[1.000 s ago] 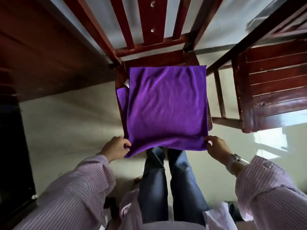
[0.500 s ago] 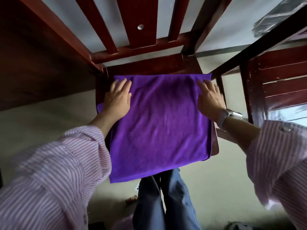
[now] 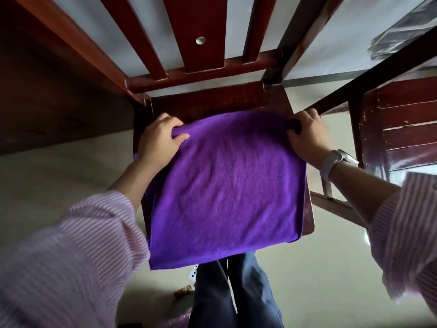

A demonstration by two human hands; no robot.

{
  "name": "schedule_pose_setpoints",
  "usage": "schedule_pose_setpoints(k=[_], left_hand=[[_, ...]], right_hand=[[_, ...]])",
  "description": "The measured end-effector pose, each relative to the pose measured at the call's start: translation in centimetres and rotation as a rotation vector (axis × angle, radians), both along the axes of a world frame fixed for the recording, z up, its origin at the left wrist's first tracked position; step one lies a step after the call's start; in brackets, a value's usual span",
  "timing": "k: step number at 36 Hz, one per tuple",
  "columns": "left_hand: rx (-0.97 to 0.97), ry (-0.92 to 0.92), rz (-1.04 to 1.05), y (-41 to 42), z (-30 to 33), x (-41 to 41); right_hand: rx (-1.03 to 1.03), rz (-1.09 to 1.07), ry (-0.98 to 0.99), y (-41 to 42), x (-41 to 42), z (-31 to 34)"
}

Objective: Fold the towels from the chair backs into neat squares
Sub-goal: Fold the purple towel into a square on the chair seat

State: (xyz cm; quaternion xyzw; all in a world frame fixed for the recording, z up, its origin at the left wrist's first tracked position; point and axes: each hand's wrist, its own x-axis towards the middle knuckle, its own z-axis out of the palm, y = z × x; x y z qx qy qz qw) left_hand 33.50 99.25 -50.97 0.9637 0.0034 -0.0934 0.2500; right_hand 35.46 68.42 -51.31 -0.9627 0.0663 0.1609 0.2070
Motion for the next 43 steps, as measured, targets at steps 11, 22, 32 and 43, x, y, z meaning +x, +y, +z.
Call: schedule_pose_setpoints(k=[11, 22, 32, 43], left_hand=[[-0.7, 0.859, 0.125, 3.1, 7.5, -7.9], [-0.408, 0.695, 0.294, 7.3, 6.6, -10.4], [-0.501, 0.462, 0.418, 6.7, 3.8, -8.2], [-0.101, 0.291, 0.297, 7.4, 0.2, -4.9]], right_hand=[[0.56, -0.059, 0.458, -0.3, -8.8, 6.1], [0.498, 0.083, 0.782, 0.5, -9.9, 7.9], [0.316, -0.052, 0.127, 3.1, -6.3, 4.1], [0.17, -0.051, -0.032, 3.5, -1.7, 0.8]])
